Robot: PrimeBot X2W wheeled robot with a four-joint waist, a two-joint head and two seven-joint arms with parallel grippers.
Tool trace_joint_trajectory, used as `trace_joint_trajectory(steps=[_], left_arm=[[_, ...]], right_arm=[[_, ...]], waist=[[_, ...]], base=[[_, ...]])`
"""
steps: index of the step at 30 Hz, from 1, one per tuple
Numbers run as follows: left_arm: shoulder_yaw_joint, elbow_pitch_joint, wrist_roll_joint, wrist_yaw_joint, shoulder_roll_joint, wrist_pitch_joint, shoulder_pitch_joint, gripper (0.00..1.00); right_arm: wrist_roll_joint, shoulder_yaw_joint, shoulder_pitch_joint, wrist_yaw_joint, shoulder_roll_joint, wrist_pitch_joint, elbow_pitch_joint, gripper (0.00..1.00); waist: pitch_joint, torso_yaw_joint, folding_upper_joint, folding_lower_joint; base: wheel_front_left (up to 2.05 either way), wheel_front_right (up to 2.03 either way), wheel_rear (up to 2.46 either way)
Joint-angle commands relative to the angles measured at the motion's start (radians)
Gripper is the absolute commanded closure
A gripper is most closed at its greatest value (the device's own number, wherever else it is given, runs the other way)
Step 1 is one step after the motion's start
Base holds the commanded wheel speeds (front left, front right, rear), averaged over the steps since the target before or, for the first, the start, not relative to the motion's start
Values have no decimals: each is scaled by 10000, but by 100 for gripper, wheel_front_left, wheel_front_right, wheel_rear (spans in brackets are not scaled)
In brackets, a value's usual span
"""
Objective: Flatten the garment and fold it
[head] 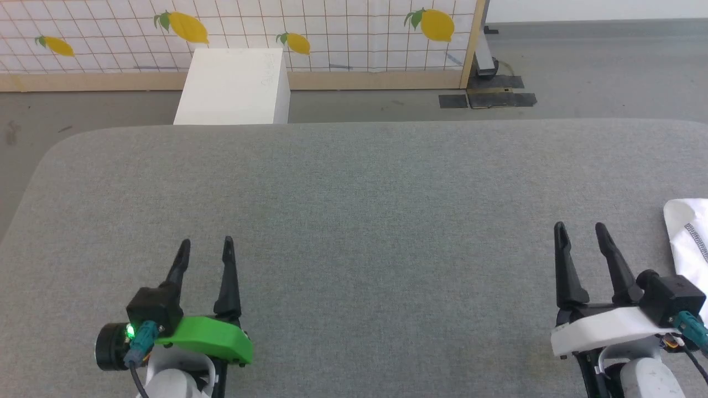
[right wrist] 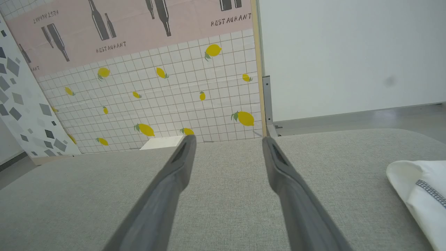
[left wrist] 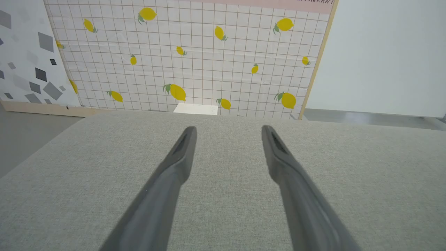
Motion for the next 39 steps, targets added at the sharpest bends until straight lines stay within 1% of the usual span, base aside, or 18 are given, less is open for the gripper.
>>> trace_joint_trajectory(steps=[1,6,7,39], left_arm=[[-40,105,-37,-47,-58,-50,46,0],[-163,414,-138,-94,-93,-50,67,0],[-161,420,-90,-56,-44,-4,14,100],[-97,-84,279,54,-63,592,202,100]], right_arm=[[-26,34,161,-15,4,-50,82,0],[65,67,144,-15,4,-50,259,0],[17,50,57,0,0,0,249,100],[-471,174,219,-3,1,598,-210,100]], waist=[[-9,0,0,1],[-24,-33,0,1],[-24,-34,0,1],[-148,-70,0,1]], base=[[0,0,0],[0,0,0],[0,0,0],[0,0,0]])
